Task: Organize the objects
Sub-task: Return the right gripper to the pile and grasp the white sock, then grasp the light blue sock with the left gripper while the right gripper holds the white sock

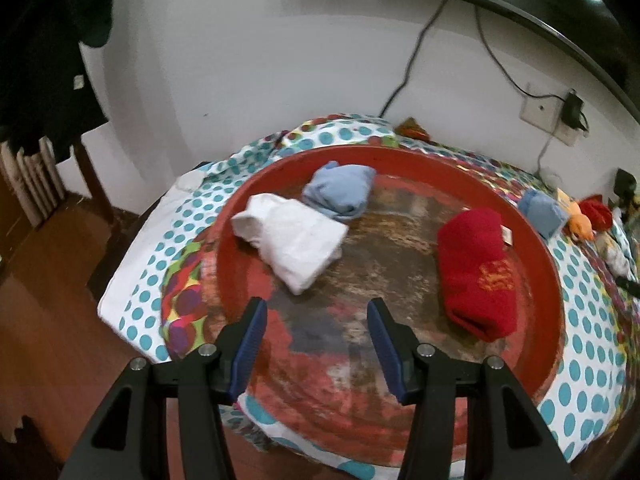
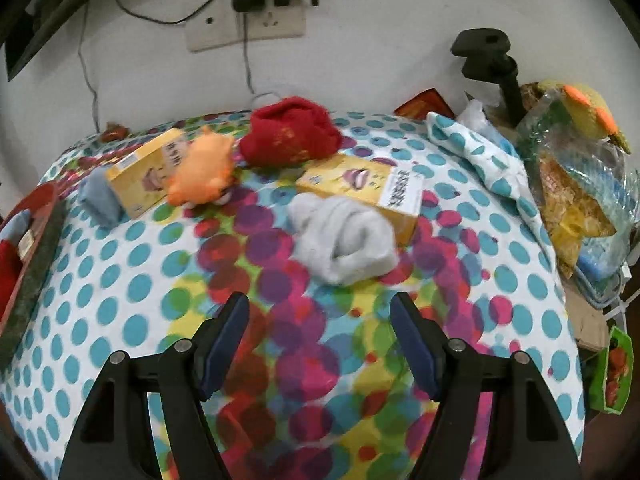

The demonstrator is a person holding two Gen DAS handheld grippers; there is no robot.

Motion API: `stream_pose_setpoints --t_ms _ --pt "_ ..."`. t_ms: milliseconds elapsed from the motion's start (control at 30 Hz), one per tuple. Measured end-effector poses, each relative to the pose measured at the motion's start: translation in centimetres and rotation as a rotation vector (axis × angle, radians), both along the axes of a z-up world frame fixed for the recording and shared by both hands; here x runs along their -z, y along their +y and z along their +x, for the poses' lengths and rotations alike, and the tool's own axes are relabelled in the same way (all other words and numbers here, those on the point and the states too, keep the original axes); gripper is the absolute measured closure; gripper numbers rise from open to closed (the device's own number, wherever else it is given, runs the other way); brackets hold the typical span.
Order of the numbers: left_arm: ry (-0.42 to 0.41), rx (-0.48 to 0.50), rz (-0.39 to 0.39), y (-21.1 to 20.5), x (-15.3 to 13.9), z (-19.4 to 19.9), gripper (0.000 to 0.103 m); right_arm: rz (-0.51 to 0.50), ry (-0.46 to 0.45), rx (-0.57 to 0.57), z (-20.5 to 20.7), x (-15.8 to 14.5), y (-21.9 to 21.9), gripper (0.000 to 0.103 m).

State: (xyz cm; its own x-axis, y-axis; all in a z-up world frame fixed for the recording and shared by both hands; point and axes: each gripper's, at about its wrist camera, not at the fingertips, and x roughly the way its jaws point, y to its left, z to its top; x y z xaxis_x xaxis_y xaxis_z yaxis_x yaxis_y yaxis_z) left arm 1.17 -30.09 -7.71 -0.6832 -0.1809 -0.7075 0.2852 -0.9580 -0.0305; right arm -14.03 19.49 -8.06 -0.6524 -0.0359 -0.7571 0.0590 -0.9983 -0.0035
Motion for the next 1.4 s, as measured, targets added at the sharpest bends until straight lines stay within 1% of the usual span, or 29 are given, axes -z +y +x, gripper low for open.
stream_pose_setpoints --t_ms 67,167,233,333,400,433,467,500,533,600,667,867,967,1067,1233,1267,1333,1400 --pt "0.002 0.010 0.004 0.3 0.1 -0.1 0.049 -0.010 -0.003 0.011 -0.9 0.1 0.5 0.032" --pt "-0.025 0.022 0.017 0.9 0.3 -0.5 0.049 -0.020 -0.011 0.019 -2.1 0.3 1.2 0.032" --pt "-0.047 0.032 0.002 1.7 0.2 -0.9 0.050 -0.023 -0.016 0.025 -2.8 0.5 1.6 0.032" --pt "-0.049 0.054 -0.020 3.2 -0.4 -1.5 0.049 -0.055 -0.026 0.032 -3.8 0.7 2.1 0.032" --pt "-0.045 0.080 -0.019 4.4 -1.1 -2.0 0.049 -0.072 -0.036 0.028 -4.3 0.8 2.1 0.034" --pt "-0.044 0.090 -0.016 4.9 -1.4 -2.3 0.050 -0.074 -0.047 0.024 -4.5 1.0 2.1 0.037" --pt "-0.045 0.110 -0.011 5.8 -1.7 -2.8 0.050 -0.066 -0.040 0.019 -4.5 0.9 1.9 0.042" --pt "-0.043 0.122 -0.012 6.4 -2.0 -3.0 0.050 -0.068 -0.038 0.007 -4.5 0.9 1.8 0.050" --pt "-0.040 0.137 -0.016 7.3 -2.3 -3.4 0.050 -0.058 -0.040 0.004 -4.5 0.9 1.6 0.054" --pt "-0.040 0.177 -0.031 9.3 -2.8 -4.3 0.049 -0.049 -0.038 0.002 -4.4 0.8 1.4 0.056" --pt "-0.042 0.221 -0.040 11.8 -3.3 -5.5 0.049 -0.062 -0.037 -0.001 -4.4 0.8 1.5 0.062" --pt "-0.042 0.346 -0.042 18.3 -3.8 -8.4 0.049 -0.054 -0.038 -0.023 -3.3 0.9 1.6 0.064" --pt "-0.056 0.408 -0.047 21.7 -3.3 -10.0 0.049 -0.057 -0.040 -0.029 -3.1 0.9 1.7 0.064" --pt "-0.061 0.444 -0.048 24.3 -2.7 -11.5 0.049 -0.043 -0.041 -0.032 -3.1 1.0 1.6 0.064" --pt "-0.071 0.448 -0.024 26.4 -1.5 -14.9 0.049 -0.043 -0.041 -0.033 -3.1 1.0 1.5 0.063" --pt "-0.087 0.433 -0.026 26.6 -1.1 -16.0 0.049 -0.043 -0.041 -0.033 -3.0 1.0 1.5 0.063" --pt "-0.092 0.416 -0.024 26.6 -0.6 -17.1 0.049 -0.042 -0.041 -0.034 -3.1 1.0 1.5 0.063" --pt "-0.113 0.375 -0.015 26.2 0.0 -18.5 0.049 -0.045 -0.041 -0.034 -3.1 1.0 1.5 0.062"
